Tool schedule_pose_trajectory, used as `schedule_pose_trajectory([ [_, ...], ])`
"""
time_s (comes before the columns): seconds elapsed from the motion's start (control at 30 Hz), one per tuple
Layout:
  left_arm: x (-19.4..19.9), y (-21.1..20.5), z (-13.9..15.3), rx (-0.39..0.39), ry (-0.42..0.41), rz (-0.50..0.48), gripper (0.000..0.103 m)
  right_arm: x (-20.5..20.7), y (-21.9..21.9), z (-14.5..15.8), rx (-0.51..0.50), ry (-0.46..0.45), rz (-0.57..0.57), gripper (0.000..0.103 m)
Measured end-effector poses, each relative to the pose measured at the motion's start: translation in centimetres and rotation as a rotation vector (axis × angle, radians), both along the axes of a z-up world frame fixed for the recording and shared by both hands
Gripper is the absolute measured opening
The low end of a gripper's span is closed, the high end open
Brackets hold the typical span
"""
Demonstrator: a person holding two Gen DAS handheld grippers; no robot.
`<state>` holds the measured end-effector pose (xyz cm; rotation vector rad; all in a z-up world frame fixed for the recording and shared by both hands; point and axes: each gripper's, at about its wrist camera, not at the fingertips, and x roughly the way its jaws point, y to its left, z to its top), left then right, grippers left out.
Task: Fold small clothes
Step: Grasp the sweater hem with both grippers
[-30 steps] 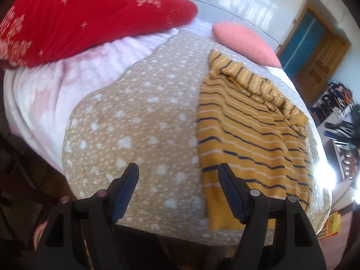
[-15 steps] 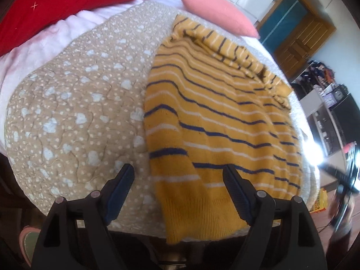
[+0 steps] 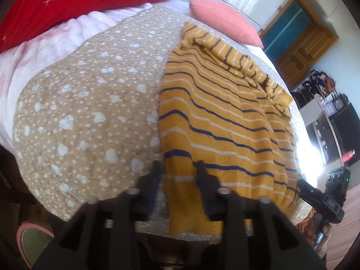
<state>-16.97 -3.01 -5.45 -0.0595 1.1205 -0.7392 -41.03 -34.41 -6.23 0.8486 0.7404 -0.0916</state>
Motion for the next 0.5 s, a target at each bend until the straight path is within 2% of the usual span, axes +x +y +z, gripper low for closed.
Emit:
schedule_pose_trajectory([
  [0.07,-0.3,-0.7,-0.3,-0.01,0.005,-0.031,0.045,-0.4,0.2,-0.6,0.075,-0.045,-0.008,0.068],
  [0.17,-1.2,-1.5,-0.4,-0.032,-0.015,-0.057,0.061,-1.3,0.7,-1.9,0.181,-0.099,-0.027,0.068],
  [0.27,-1.6,-1.7,-0.9,-0.049,-0.008,-0.066,0.063,-1.9,1.1,-2.5,0.234,-0.127,-0.049,0.068],
  [0.33,-1.8,-1.8,-1.1,-0.046,-0.012,-0.056,0.063,-1.9,1.6,-2.6,0.232,-0.124,-0.069,0.066],
  [0.37,-1.8,-1.7,-1.1,-0.04,-0.012,-0.045,0.058,-1.9,1.9,-2.4,0.215,-0.117,-0.079,0.065],
  [0.4,-1.7,-1.7,-1.1,-0.014,-0.015,-0.023,0.044,-1.7,2.5,-2.3,0.191,-0.109,-0.088,0.062],
  [0.43,-1.6,-1.8,-1.1,0.013,-0.019,-0.008,0.035,-1.6,3.1,-2.3,0.159,-0.1,-0.105,0.06],
  [0.47,-1.3,-1.7,-1.0,0.033,-0.019,0.005,0.018,-1.4,3.7,-2.1,0.125,-0.089,-0.123,0.058],
  [0.5,-0.9,-1.6,-1.0,0.016,0.004,-0.001,0.011,-1.1,4.1,-1.7,0.082,-0.062,-0.136,0.051],
])
